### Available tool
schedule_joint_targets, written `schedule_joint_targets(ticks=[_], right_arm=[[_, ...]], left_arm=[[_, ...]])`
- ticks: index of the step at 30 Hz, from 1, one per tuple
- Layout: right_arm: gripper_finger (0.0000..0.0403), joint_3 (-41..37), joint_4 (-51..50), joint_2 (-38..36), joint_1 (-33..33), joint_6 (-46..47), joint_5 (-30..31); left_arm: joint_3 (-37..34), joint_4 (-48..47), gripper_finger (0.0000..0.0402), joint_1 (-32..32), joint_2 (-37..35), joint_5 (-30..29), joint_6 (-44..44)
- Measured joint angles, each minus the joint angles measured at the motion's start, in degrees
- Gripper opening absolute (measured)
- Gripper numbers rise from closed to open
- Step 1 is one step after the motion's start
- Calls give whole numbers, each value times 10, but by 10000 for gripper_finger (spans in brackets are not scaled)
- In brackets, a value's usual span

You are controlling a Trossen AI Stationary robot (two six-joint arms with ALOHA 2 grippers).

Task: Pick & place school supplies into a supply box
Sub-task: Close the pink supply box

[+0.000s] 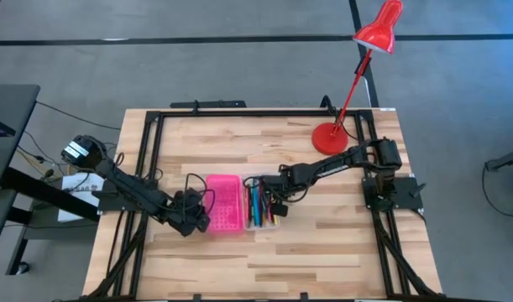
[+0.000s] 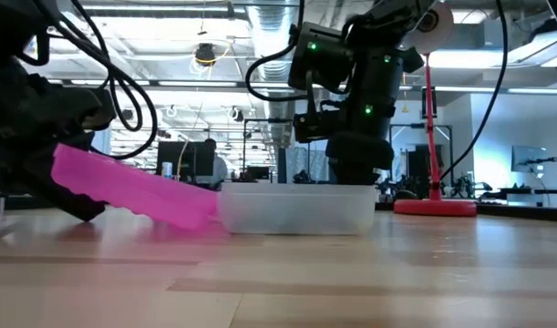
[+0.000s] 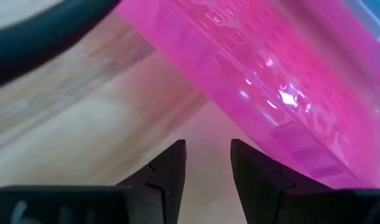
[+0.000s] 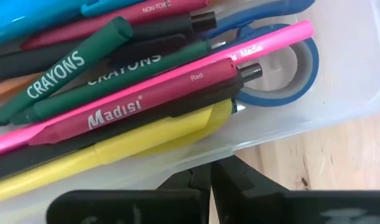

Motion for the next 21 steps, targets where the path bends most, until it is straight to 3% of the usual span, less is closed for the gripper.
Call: schedule_joint_targets(ticks=[21], right_arm=[[0,2,-1,0,12,1,-10]], left_arm=[[-1,-32,125,33,-1,-17,12]])
